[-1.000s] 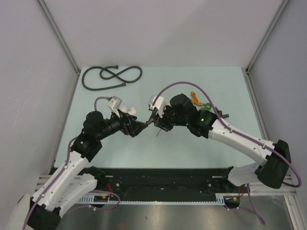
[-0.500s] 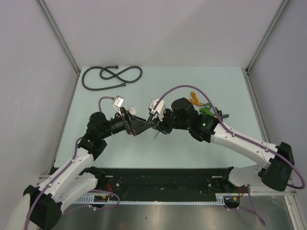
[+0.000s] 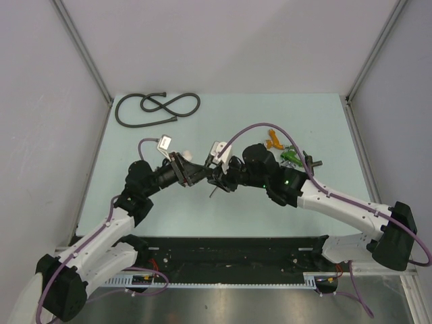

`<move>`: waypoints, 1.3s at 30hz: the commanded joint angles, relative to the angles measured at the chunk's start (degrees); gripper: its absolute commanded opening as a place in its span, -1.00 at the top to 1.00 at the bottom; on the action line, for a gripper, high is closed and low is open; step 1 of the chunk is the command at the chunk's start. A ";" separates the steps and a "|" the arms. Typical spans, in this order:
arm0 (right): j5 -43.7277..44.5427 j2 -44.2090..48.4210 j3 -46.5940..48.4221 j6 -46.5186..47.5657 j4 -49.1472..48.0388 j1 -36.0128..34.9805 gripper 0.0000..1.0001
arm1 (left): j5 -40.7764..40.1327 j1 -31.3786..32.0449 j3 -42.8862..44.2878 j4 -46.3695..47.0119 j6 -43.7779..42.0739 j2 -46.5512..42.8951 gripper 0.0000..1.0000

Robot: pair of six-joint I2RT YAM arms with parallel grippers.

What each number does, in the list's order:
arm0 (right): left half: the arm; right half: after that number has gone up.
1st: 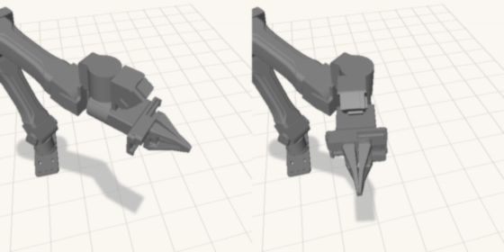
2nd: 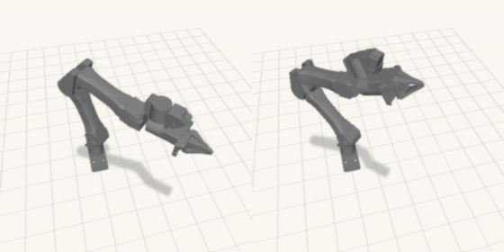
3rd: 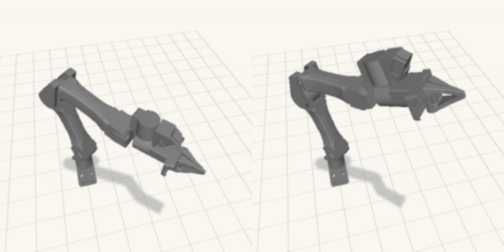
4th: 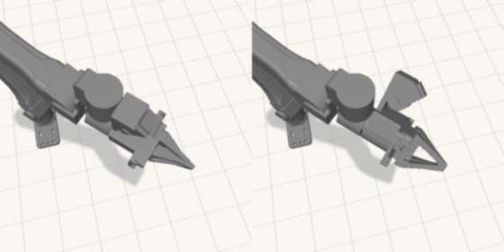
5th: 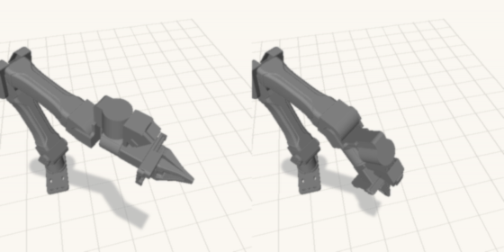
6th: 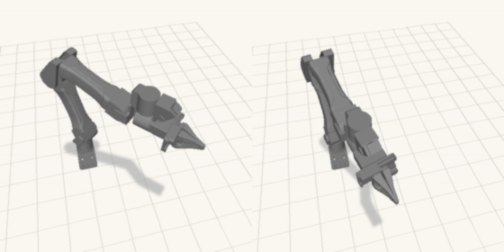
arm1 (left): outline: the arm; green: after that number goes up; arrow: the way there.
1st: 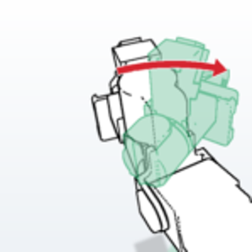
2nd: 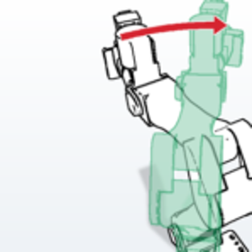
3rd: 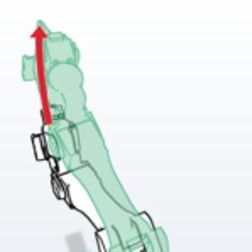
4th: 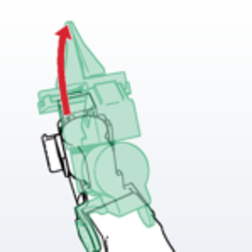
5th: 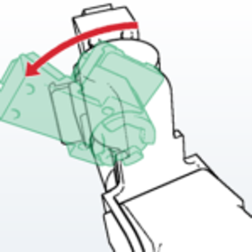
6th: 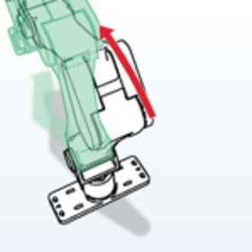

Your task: Install the water faucets

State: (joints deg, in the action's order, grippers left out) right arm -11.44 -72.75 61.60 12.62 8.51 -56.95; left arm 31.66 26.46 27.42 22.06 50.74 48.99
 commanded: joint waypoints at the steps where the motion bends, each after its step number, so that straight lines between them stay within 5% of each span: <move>1: 0.19 1.38 -0.61 -2.16 -7.28 -1.32 1.00 | -1.78 0.96 -0.26 4.56 1.64 -0.13 -0.14; 3: 0.37 1.12 -0.87 -2.78 -7.55 -1.32 1.00 | -2.04 0.96 -0.44 4.74 1.12 -0.39 0.03; 5: 0.46 1.21 -0.96 -3.48 -7.29 -1.32 1.00 | -1.87 0.96 -0.44 4.39 0.07 -0.83 0.50; 7: 2.29 1.38 -0.96 -3.83 -6.15 -1.15 0.78 | -1.43 0.96 0.00 3.00 -1.51 -1.27 1.00; 12: -6.44 4.10 -0.96 -7.86 -2.81 5.96 -0.19 | 0.33 0.79 2.72 -2.54 -10.21 -2.32 1.00; 18: -23.16 7.35 -0.96 -10.86 0.10 16.06 -0.58 | 10.78 0.61 10.09 -12.56 -22.86 0.31 1.00; 27: -37.41 6.92 -0.87 -12.36 -2.97 19.24 -0.79 | 22.56 1.05 20.64 -28.91 -38.86 3.92 1.00; 39: -42.17 3.67 -0.87 -13.59 -7.90 16.34 -0.64 | 26.35 3.77 26.10 -37.52 -47.74 6.99 1.00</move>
State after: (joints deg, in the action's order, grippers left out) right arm -50.89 -68.05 59.86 0.25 4.56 -39.90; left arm 53.49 28.88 49.65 -12.67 9.80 55.59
